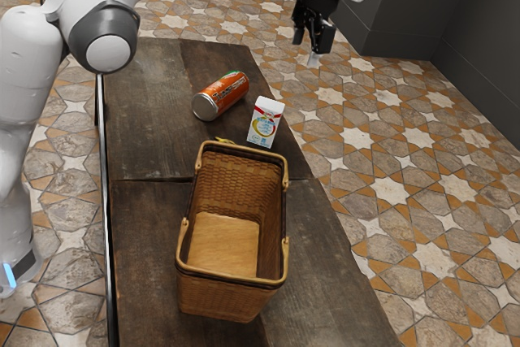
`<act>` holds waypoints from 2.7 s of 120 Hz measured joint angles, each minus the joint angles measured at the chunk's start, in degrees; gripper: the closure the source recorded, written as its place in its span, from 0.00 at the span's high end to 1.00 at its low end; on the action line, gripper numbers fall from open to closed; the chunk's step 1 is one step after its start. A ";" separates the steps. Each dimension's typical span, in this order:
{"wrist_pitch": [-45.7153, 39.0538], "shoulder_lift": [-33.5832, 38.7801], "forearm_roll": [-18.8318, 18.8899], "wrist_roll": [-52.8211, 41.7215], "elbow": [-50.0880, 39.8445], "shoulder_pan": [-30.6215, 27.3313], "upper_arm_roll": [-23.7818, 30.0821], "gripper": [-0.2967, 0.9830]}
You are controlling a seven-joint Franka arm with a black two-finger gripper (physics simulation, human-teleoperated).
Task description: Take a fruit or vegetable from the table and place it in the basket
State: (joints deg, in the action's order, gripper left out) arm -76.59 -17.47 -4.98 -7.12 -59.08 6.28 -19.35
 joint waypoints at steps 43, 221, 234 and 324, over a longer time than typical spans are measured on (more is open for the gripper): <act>0.14 6.25 -0.11 -1.88 2.66 0.10 0.39 0.77; -32.73 25.16 3.91 69.06 -57.93 4.16 6.96 0.77; -33.58 26.89 3.92 70.59 -60.14 4.07 6.96 0.77; -33.27 30.45 10.32 74.73 -67.60 3.88 6.75 0.77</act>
State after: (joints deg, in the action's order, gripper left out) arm -109.86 12.98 5.34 67.62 -126.68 10.16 -12.60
